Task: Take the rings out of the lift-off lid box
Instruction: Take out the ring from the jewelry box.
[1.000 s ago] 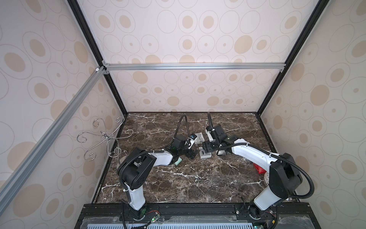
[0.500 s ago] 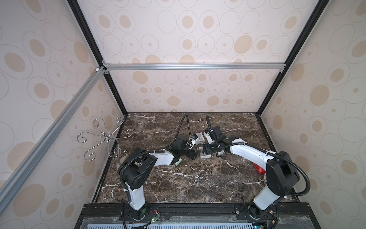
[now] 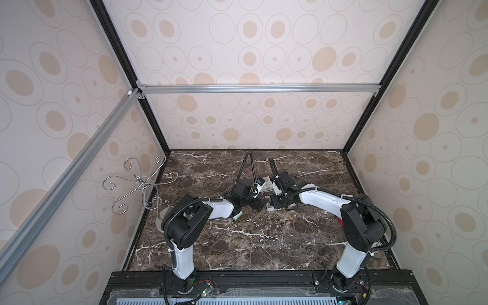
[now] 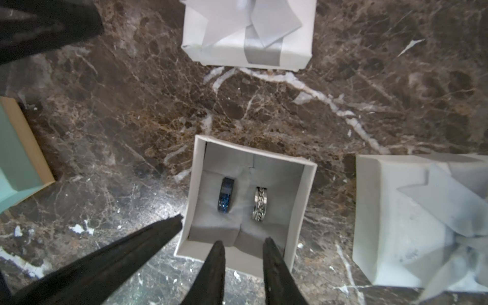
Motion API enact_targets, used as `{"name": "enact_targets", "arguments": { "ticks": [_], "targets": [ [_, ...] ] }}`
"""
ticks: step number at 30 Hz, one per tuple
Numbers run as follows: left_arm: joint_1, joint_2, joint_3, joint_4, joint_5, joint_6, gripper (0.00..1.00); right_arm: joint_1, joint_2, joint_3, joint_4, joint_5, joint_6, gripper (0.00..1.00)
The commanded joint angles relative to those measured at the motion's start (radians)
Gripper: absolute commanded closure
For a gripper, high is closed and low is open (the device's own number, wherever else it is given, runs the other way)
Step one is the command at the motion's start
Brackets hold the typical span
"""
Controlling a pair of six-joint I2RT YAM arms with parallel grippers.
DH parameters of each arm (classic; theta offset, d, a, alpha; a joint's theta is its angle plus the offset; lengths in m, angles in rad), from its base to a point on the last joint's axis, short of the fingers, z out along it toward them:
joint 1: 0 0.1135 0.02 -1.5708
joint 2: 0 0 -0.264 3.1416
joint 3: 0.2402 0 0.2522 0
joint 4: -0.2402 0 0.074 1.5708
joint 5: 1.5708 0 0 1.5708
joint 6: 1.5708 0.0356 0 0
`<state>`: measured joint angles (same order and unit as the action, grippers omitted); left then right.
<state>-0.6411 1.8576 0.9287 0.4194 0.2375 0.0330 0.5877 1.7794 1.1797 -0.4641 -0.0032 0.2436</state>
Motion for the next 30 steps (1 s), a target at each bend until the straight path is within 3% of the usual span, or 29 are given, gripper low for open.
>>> {"name": "enact_targets", "arguments": {
  "ticks": [1, 24, 30],
  "targets": [
    [-0.007, 0.016, 0.042, -0.029, -0.011, -0.012, 0.03, -0.005, 0.024, 0.028, -0.010, 0.022, 0.011, 0.73],
    [-0.006, 0.052, 0.059, -0.044, -0.017, -0.007, 0.03, -0.019, 0.123, 0.074, 0.017, 0.043, 0.030, 0.77],
    [-0.006, 0.058, 0.055, -0.061, -0.034, -0.004, 0.03, -0.025, 0.118, 0.066, 0.020, 0.040, 0.030, 0.85]
  ]
}}
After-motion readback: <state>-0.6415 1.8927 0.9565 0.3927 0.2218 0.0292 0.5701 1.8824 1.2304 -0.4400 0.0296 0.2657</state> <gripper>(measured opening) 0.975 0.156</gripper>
